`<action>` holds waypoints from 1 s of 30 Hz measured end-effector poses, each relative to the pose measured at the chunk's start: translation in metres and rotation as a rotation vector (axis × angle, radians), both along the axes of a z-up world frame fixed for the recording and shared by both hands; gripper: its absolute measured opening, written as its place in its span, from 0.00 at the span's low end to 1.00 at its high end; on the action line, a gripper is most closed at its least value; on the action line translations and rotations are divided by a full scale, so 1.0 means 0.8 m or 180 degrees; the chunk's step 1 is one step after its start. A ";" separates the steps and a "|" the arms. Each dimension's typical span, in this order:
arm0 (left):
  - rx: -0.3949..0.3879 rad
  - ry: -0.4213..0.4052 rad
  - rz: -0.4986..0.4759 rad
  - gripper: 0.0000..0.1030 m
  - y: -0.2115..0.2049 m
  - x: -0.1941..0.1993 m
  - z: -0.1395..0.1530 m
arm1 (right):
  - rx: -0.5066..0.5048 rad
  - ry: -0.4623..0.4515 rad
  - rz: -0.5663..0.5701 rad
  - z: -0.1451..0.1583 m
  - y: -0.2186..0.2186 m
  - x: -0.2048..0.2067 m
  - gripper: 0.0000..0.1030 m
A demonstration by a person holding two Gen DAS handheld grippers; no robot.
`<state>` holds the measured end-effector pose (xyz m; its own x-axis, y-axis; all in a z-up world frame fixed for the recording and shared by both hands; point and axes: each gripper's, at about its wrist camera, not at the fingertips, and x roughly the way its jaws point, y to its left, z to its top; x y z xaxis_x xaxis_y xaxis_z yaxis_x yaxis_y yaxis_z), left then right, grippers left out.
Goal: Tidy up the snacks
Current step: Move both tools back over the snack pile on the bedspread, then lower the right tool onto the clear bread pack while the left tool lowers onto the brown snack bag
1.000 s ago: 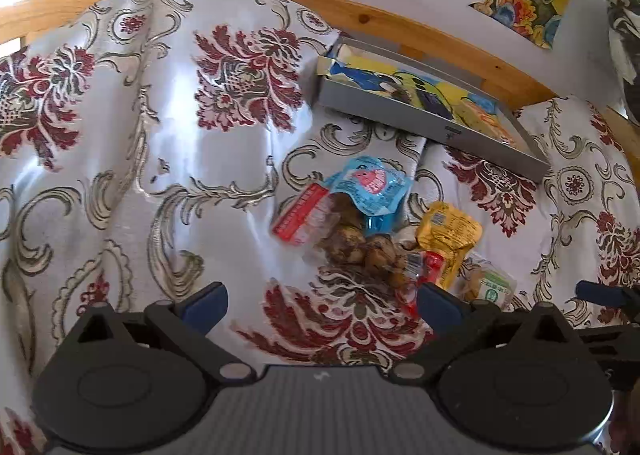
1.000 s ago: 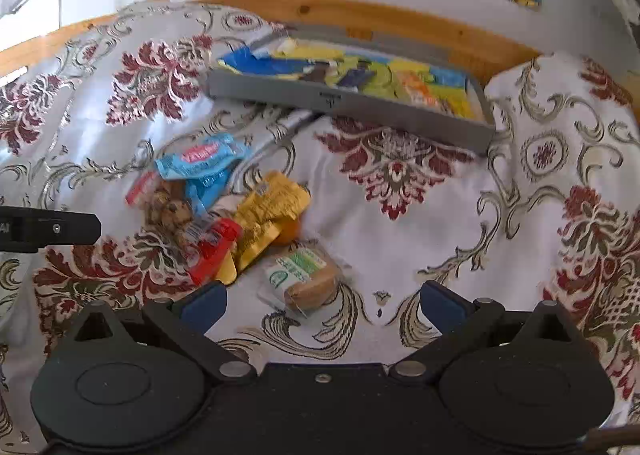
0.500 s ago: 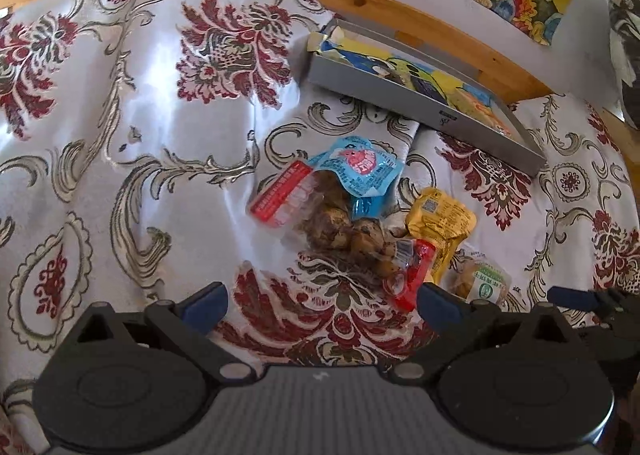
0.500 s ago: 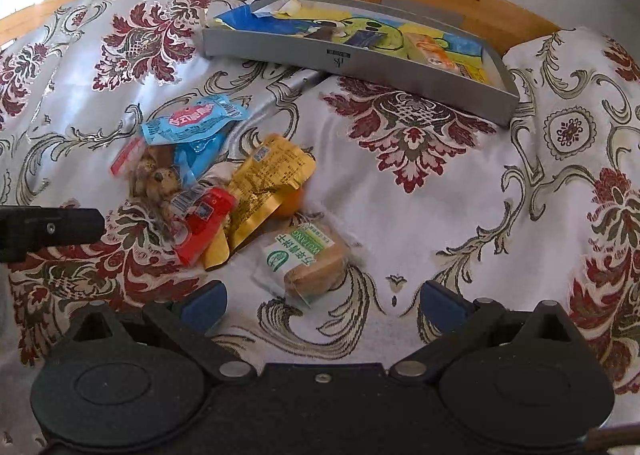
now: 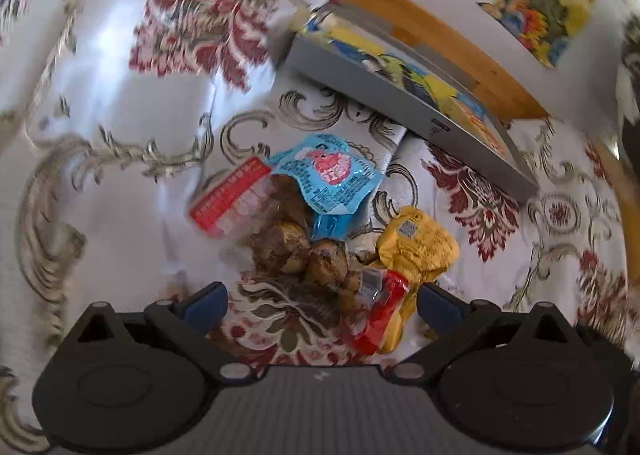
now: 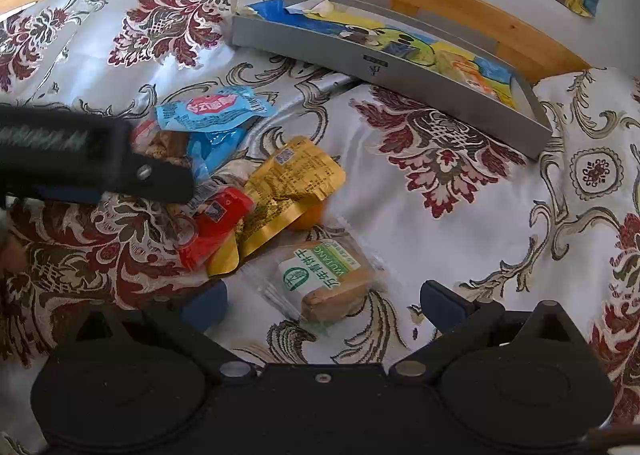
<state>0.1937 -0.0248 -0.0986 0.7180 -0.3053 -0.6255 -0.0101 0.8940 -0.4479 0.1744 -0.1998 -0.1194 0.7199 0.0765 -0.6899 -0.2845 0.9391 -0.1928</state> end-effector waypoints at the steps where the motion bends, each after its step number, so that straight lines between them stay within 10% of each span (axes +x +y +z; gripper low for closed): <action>1: -0.0080 0.0040 0.0045 0.99 0.002 0.004 -0.003 | -0.0003 -0.0006 0.0008 0.000 0.001 0.001 0.99; 9: -0.0494 0.0291 0.0542 0.99 0.008 0.030 -0.013 | -0.0155 -0.0128 0.0119 -0.006 0.012 0.006 0.99; 19: 0.0063 0.0389 0.0825 0.75 -0.018 0.038 -0.012 | -0.0145 -0.0091 0.0068 -0.012 0.010 0.016 0.99; 30: -0.0129 0.0410 0.0578 0.61 0.011 0.025 -0.012 | 0.0127 0.0025 -0.0039 -0.014 -0.002 0.023 0.99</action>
